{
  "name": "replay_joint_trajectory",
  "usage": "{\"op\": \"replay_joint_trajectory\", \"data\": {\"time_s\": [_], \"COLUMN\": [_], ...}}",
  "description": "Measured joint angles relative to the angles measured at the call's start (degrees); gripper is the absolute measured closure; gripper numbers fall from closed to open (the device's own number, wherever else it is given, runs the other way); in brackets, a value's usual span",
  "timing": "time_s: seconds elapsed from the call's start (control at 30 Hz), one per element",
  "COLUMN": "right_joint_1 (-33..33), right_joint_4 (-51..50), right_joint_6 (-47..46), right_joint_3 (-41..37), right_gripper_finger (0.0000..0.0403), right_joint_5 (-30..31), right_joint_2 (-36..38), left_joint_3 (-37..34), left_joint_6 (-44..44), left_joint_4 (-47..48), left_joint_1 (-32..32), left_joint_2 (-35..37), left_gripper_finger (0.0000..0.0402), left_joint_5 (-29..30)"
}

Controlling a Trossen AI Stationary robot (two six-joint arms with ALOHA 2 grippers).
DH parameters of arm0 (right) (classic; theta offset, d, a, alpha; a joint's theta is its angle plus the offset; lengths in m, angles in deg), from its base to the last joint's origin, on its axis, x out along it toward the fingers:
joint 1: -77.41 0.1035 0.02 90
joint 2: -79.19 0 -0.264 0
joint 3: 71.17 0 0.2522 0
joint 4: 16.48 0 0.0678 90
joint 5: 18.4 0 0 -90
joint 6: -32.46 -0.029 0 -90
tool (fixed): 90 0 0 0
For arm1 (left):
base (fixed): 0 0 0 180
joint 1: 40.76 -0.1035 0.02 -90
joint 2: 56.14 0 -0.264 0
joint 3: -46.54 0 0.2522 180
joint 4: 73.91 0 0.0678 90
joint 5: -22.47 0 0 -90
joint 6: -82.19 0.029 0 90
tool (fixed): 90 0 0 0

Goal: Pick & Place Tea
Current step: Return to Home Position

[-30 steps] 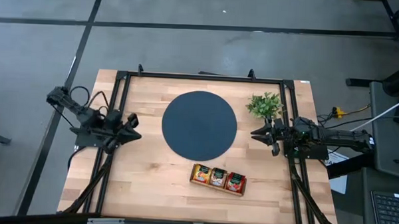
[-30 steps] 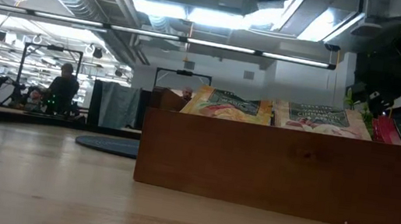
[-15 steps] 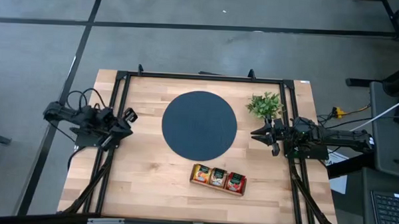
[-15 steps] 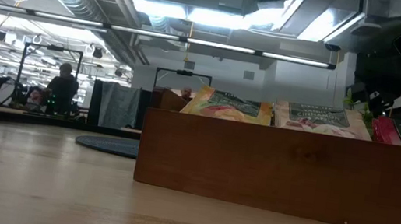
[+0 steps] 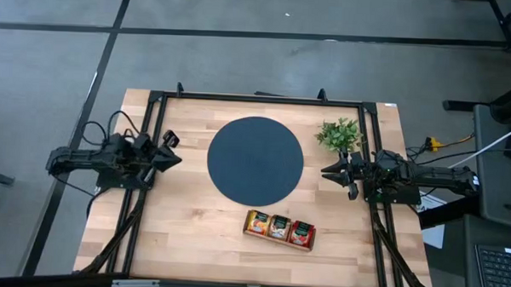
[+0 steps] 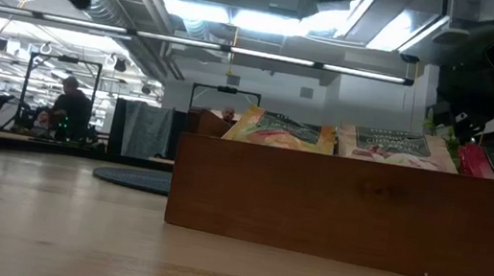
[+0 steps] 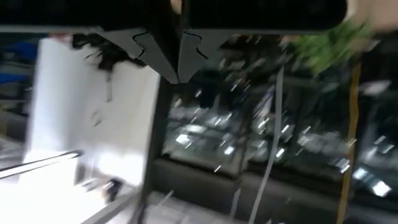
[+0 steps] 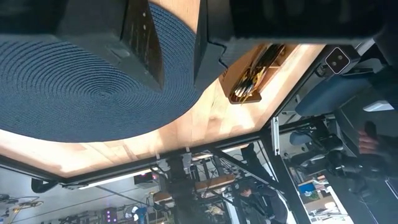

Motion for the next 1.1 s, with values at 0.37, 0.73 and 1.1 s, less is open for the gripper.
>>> {"op": "replay_joint_trajectory", "data": {"time_s": [0.37, 0.73, 1.1], "right_joint_1": [0.0, 0.0, 0.0], "right_joint_4": [0.0, 0.0, 0.0], "right_joint_6": [0.0, 0.0, 0.0], "right_joint_3": [0.0, 0.0, 0.0], "right_gripper_finger": [0.0313, 0.0313, 0.0313], "right_joint_5": [0.0, 0.0, 0.0], "right_joint_2": [0.0, 0.0, 0.0], "left_joint_3": [0.0, 0.0, 0.0], "left_joint_6": [4.1, 6.0, 7.2], "left_joint_4": [8.1, 19.0, 26.3], "left_joint_1": [-3.6, 1.0, 5.3], "left_joint_2": [0.0, 0.0, 0.0], "left_gripper_finger": [0.0398, 0.0398, 0.0398], "left_joint_5": [7.2, 14.0, 12.7]}}
